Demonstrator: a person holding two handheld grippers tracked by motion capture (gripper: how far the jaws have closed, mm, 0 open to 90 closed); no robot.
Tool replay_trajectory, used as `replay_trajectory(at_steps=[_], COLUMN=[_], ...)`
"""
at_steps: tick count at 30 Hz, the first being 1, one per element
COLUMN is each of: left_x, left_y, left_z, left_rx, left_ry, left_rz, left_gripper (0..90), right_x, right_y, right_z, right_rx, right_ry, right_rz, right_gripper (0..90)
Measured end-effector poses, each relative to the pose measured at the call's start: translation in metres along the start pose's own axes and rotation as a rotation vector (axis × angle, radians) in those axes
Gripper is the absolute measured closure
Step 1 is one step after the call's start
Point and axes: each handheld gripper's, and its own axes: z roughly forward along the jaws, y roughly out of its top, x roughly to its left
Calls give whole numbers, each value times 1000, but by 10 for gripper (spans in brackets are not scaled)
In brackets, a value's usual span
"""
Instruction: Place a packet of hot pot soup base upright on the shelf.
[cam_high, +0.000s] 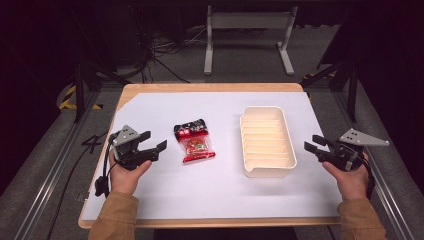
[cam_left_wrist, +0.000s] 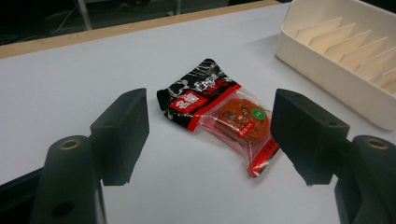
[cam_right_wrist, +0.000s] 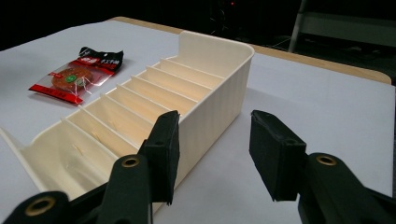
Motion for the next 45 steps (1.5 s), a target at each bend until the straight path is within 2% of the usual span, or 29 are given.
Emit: replay_trajectory(at_steps=[2, 5, 9, 10, 13, 17, 24, 27, 30, 33, 35, 37, 41, 42, 43, 44, 45], left_x=[-2, 0, 3, 6, 8, 7, 9, 14, 21, 27, 33, 37, 43, 47, 47, 51, 51], left_y=[2, 5, 7, 11, 16, 29, 45, 50, 54, 56, 55, 52, 48, 44, 44, 40, 39], left_z=[4, 12, 23, 26, 30, 37, 51, 57, 66, 75, 84, 92, 102, 108, 108, 113, 114], left_rx=[9, 28, 41, 39, 28, 51, 71, 67, 65, 61, 60, 66, 94, 119, 119, 140, 147], left_ry=[9, 15, -1, -15, -18, -18, -20, -36, -41, -34, -32, -12, -9, -23, -23, -38, -37], left_rz=[15, 15, -3, -9, -11, 42, 68, 42, 12, 3, -24, -37, -53, -86, -86, -118, -126], left_gripper=[290, 282, 274, 274, 274, 264, 260, 267, 272, 272, 265, 256, 246, 245, 244, 243, 243], right_x=[0, 0, -2, -2, -1, -1, 1, 3, 2, 1, 1, 1, 0, 0, 0, 0, 1], right_y=[-1, -4, -8, -10, -13, -17, -30, -41, -46, -48, -49, -48, -48, -47, -47, -47, -47], right_z=[-1, -2, -2, 0, 2, 3, 8, 15, 16, 14, 11, 9, 7, 7, 7, 7, 7], right_rx=[0, 12, 21, 30, 43, 50, 60, 73, 65, 60, 56, 51, 48, 47, 48, 46, 47], right_ry=[-3, -10, -14, -12, -13, -6, 7, -19, -27, -27, -31, -35, -36, -36, -37, -36, -37], right_rz=[0, -1, 9, 12, 5, 17, 50, 65, 73, 81, 82, 84, 89, 85, 83, 77, 71], right_gripper=[530, 527, 525, 524, 522, 519, 527, 533, 538, 538, 537, 535, 531, 528, 528, 527, 527])
